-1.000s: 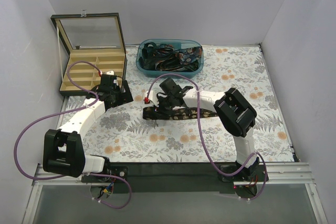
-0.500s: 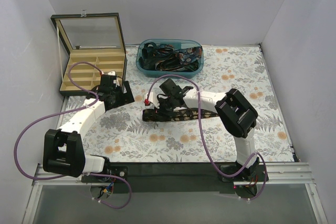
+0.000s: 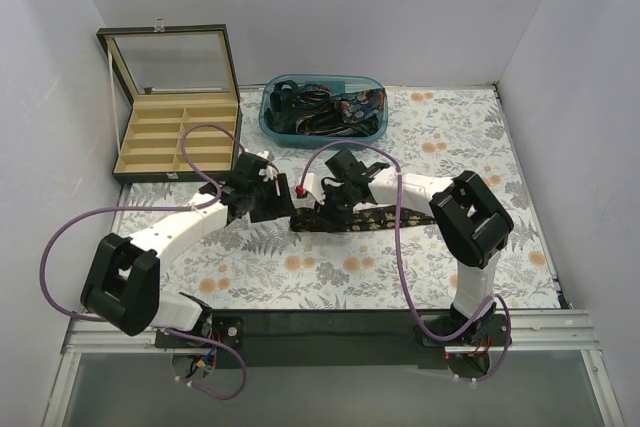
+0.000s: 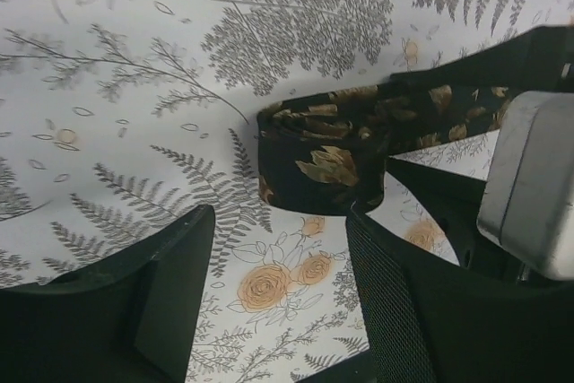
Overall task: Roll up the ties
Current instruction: Roll the tie
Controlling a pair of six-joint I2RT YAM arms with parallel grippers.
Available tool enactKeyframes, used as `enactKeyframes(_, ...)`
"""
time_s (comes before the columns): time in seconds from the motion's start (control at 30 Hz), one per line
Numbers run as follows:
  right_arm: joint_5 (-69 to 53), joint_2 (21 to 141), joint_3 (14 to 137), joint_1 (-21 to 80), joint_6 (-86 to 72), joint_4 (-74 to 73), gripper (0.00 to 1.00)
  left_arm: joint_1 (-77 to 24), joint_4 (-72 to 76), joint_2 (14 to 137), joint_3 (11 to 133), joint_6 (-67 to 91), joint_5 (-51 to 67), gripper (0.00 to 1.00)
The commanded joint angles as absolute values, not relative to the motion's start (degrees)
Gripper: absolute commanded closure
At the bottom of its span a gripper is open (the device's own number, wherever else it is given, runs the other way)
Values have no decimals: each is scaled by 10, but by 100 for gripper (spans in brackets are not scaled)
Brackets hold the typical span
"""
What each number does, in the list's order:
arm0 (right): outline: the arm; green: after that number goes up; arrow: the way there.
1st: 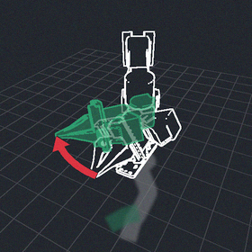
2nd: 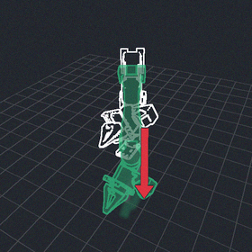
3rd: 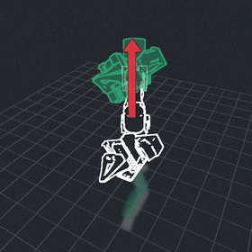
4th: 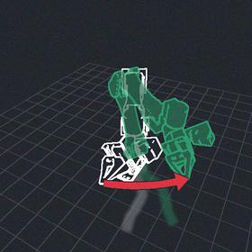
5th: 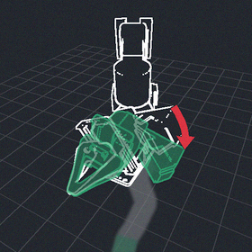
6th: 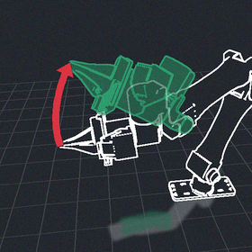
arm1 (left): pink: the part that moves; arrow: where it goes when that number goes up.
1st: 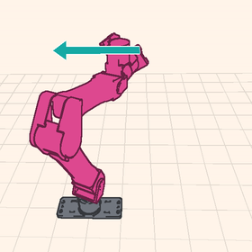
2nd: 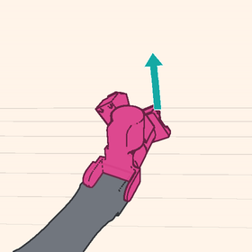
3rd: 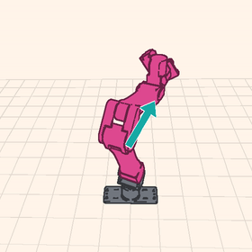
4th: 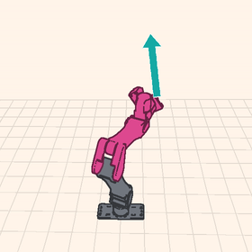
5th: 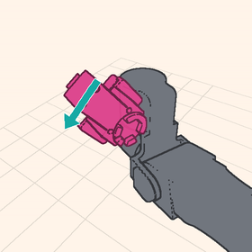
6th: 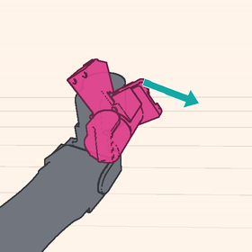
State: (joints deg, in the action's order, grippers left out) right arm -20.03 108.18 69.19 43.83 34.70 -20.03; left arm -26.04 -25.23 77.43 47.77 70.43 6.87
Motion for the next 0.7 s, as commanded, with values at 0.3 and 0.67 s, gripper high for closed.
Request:
enactKeyframes(0.3, -234, 1086, 700, 437, 344, -235, 39, -355, -214, 866, 533, 756, 29, 47)
enactKeyframes(0.67, -223, 1028, 668, 412, 334, -231, 27, -369, -207, 875, 527, 769, 11, 48)
